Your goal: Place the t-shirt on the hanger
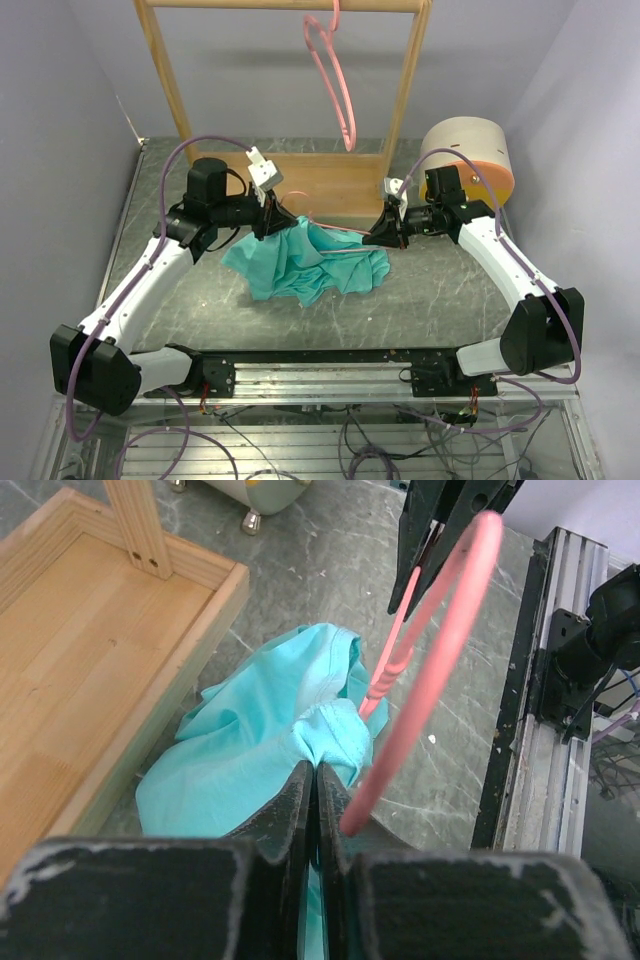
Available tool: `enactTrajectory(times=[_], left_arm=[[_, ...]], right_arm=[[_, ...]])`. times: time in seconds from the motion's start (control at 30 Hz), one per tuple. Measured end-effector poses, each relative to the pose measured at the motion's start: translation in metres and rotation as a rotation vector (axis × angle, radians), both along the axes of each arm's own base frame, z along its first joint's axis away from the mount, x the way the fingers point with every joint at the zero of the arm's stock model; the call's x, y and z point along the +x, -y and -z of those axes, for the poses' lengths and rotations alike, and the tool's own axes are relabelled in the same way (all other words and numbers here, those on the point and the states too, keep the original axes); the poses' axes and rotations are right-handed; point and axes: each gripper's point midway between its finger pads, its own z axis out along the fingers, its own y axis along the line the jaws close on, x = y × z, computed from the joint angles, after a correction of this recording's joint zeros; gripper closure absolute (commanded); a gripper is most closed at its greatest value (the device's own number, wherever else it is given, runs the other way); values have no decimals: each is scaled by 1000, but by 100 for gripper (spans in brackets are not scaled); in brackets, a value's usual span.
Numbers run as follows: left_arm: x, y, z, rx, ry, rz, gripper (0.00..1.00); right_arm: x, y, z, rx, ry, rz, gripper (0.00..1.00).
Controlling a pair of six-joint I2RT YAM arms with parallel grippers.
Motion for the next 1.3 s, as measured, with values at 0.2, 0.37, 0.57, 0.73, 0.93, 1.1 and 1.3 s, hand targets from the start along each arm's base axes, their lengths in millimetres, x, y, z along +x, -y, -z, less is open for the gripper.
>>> enactTrajectory(times=[0.2,0.37,0.57,0.73,0.93,1.1,1.3], left_arm=[[-2,-1,-3,-16,-23,-7,81],[-8,3,-10,-51,-35,15,76],[-16,7,-9,-54,-45,64,66],[-13,12,3,-30,-48,77,61],[8,9,21,14,-14,7,57],[19,7,25,29,31,-31,56],[17,13,26,28,67,-12,57]], right_arm=[[0,0,2,1,-4,4,100],[1,0,1,3,-2,6,100],[2,0,1,4,-1,8,100],[3,1,2,-2,1,13,100],[5,4,8,-24,-5,33,100],[4,4,5,-21,7,34,100],[4,5,4,-20,8,36,100]])
